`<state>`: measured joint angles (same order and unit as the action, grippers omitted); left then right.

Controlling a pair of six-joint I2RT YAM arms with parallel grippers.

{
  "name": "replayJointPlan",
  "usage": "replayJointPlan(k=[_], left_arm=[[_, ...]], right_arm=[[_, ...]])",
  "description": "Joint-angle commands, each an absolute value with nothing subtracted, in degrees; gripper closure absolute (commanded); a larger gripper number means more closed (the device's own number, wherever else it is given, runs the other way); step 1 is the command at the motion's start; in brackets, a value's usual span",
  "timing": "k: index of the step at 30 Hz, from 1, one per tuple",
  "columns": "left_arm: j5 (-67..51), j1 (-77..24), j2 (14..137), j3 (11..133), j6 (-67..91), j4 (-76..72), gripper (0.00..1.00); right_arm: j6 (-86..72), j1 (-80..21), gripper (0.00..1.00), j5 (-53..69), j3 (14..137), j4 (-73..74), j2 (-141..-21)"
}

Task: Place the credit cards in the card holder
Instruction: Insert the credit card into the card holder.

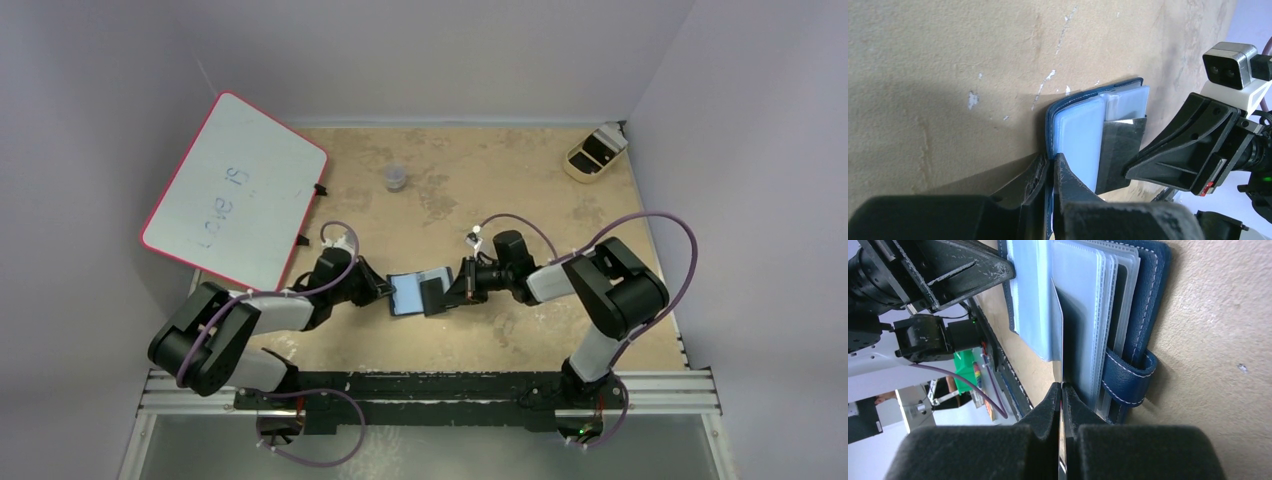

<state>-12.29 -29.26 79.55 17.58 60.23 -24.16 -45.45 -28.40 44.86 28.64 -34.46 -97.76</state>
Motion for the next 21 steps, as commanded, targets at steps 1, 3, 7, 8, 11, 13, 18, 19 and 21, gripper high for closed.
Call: replayJointPlan(k=[1, 3, 7, 8, 11, 13, 18, 19, 21], left_arm=[[-9.45, -28.92, 78.56, 16.55, 58.25, -25.00, 0.95], [-9.49, -28.94, 78.58, 16.35, 58.23, -25.28, 0.91], [-9.26, -28.98, 78.50, 16.02, 58.14, -25.28, 0.81], [-9.17, -28.92, 78.51, 16.12, 58.13, -25.11, 0.79], [-9.10, -28.92, 78.23, 16.52, 57.96, -24.27, 0.74], [-9.06, -28.96, 77.54, 16.30, 58.13, -24.64, 0.72], [-10.63, -28.92, 76.74, 15.02, 59.23, -27.34, 0.62], [-10.80, -28.96, 76.76, 14.88, 59.24, -27.45, 0.62], [-10.67, -28.96, 76.71, 14.60, 59.23, -27.53, 0.61]], right_arm=[[-46.27, -29.13, 1.00, 46.57, 29.99, -36.25, -99.25], [-46.73, -29.09, 1.00, 46.56, 30.44, -36.55, -99.68], [-45.86, -29.15, 1.00, 47.42, 31.94, -35.00, -99.47], [-45.24, -29.12, 1.00, 47.27, 32.49, -33.65, -98.90], [-42.94, -29.15, 1.00, 45.85, 34.51, -28.96, -97.31], [-41.92, -29.15, 1.00, 45.79, 35.54, -27.64, -97.17], [-40.04, -29.10, 1.00, 46.05, 37.65, -26.23, -98.83], [-40.07, -29.09, 1.00, 46.18, 37.76, -26.44, -98.99], [-40.03, -29.17, 1.00, 46.41, 38.09, -26.09, -99.33]])
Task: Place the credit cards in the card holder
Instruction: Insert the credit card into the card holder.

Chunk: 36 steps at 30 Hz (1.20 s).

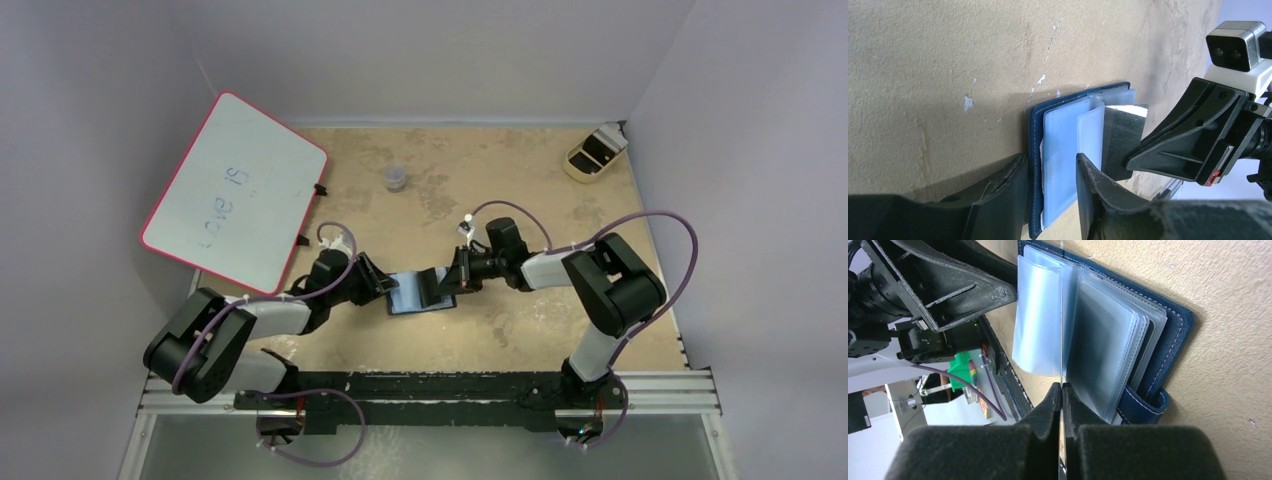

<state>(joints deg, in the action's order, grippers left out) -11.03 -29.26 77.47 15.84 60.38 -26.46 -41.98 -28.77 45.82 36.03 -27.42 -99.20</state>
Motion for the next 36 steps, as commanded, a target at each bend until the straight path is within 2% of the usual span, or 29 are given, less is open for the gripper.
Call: replayJointPlan(k=[1, 5, 10, 19, 24, 27, 36], left_arm=[[-10.61, -28.92, 76.84, 14.56, 59.24, -27.51, 0.61], [-10.32, -28.92, 77.57, 15.01, 58.98, -26.88, 0.61], [-9.76, -28.92, 77.40, 15.09, 58.10, -25.26, 0.70], [-6.10, -28.92, 72.05, 17.27, 56.15, -15.79, 0.65], [-9.15, -28.65, 73.81, 16.36, 56.35, -18.60, 0.81], [-9.91, -28.57, 74.69, 15.16, 57.29, -21.30, 1.00], [-9.17, -28.56, 75.00, 15.18, 57.06, -21.06, 1.00]], right_arm=[[-40.19, -29.18, 1.00, 46.45, 38.27, -26.32, -99.58], [-41.48, -29.14, 1.00, 48.30, 38.89, -28.82, -101.49], [-41.33, -29.09, 1.00, 48.47, 39.77, -28.47, -102.58], [-40.33, -29.17, 1.00, 48.36, 40.35, -26.73, -103.54], [-39.95, -29.11, 1.00, 48.15, 40.59, -26.42, -104.37], [-39.61, -29.14, 1.00, 48.31, 40.61, -25.97, -104.18], [-42.53, -29.10, 1.00, 49.75, 40.71, -30.18, -104.95]])
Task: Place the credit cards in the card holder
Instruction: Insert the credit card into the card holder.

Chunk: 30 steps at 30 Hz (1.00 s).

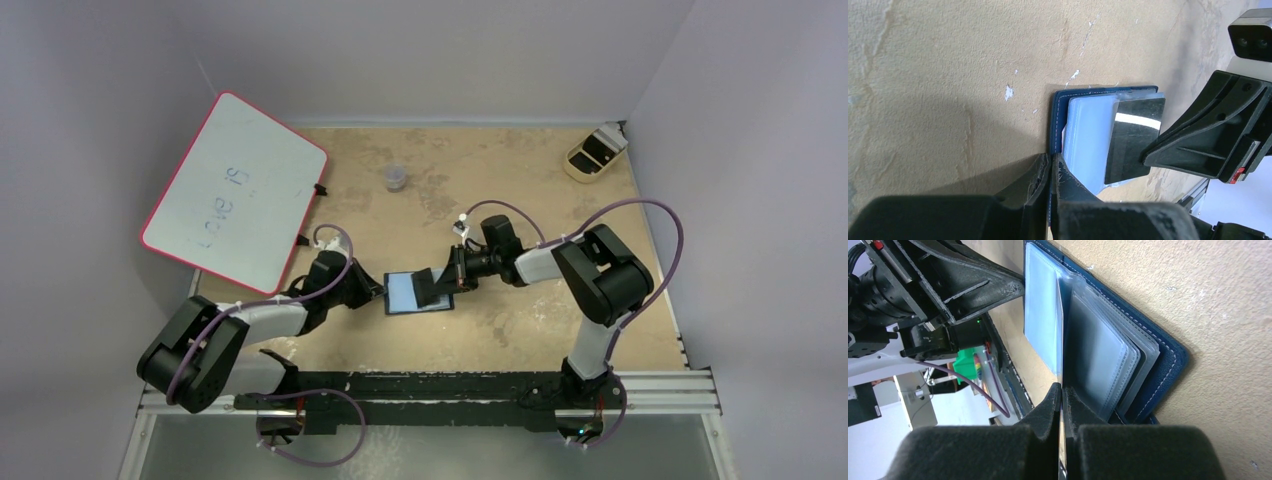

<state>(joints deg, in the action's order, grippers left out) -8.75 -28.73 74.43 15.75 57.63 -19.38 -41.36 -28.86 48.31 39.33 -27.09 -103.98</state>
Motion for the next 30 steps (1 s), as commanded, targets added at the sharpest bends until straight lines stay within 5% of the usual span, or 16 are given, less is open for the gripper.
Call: replayJointPlan(k=[1, 9, 30], left_arm=[[-9.07, -28.54, 74.97, 14.94, 57.33, -21.35, 1.00], [-9.21, -28.56, 75.06, 13.77, 60.30, -23.85, 1.00], [-9.38, -28.65, 73.84, 11.07, 63.67, -29.05, 1.00]], right_arm=[[-43.53, -29.09, 1.00, 49.75, 40.34, -31.40, -105.09], [-50.70, -29.19, 1.00, 49.98, 36.63, -42.79, -106.08], [-50.96, -32.04, 1.00, 46.56, 35.08, -39.68, -106.54]])
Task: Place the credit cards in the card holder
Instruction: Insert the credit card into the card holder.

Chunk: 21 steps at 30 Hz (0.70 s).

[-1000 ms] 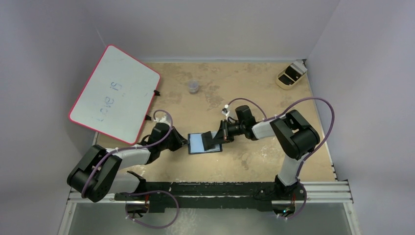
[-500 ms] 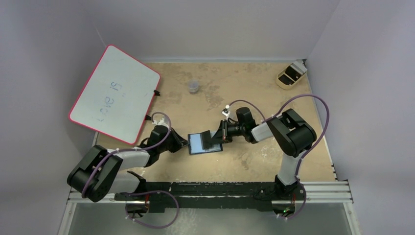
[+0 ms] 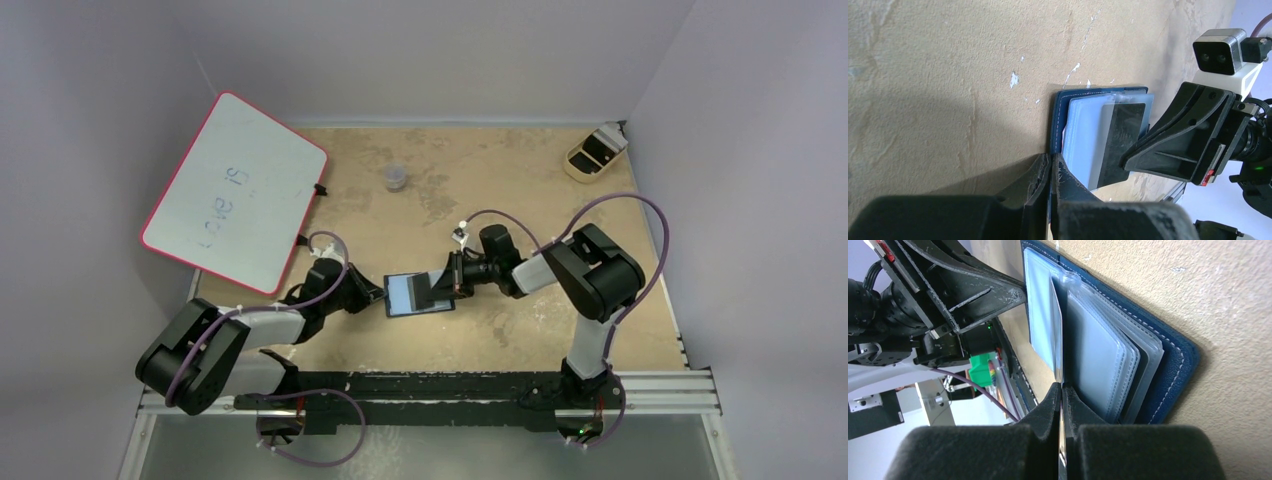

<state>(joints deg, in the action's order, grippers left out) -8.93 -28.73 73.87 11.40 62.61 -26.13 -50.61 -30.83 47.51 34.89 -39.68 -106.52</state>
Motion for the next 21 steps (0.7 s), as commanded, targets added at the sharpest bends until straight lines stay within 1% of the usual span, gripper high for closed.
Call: replayJointPlan(k=[1, 5, 10, 12, 15, 18, 21], left_arm=[[-9.48, -28.60, 73.92, 10.97, 63.82, -29.27, 1.00], [-9.62, -28.65, 73.87, 10.67, 64.31, -29.85, 1.00], [-9.69, -28.65, 73.42, 10.32, 64.69, -29.87, 1.00], [-9.82, -28.65, 73.25, 10.36, 64.73, -29.84, 1.00], [-9.50, -28.70, 73.58, 10.54, 64.59, -29.36, 1.00], [-9.57, -28.65, 73.66, 10.17, 64.82, -30.13, 1.00], [-9.75, -28.65, 73.89, 10.21, 64.94, -30.32, 1.00]], right_arm=[[-50.88, -32.37, 1.00, 46.24, 35.55, -39.26, -106.79], [-49.80, -33.55, 0.87, 44.18, 37.64, -36.12, -106.29], [-41.03, -33.66, 0.69, 33.37, 41.96, -16.24, -99.99], [-38.42, -33.67, 0.64, 29.76, 43.20, -11.33, -97.71], [-36.92, -33.66, 0.61, 24.73, 44.99, -7.58, -95.93], [-37.04, -33.71, 0.58, 24.11, 45.23, -7.30, -95.16], [-37.38, -33.99, 0.58, 24.75, 45.28, -8.83, -95.41]])
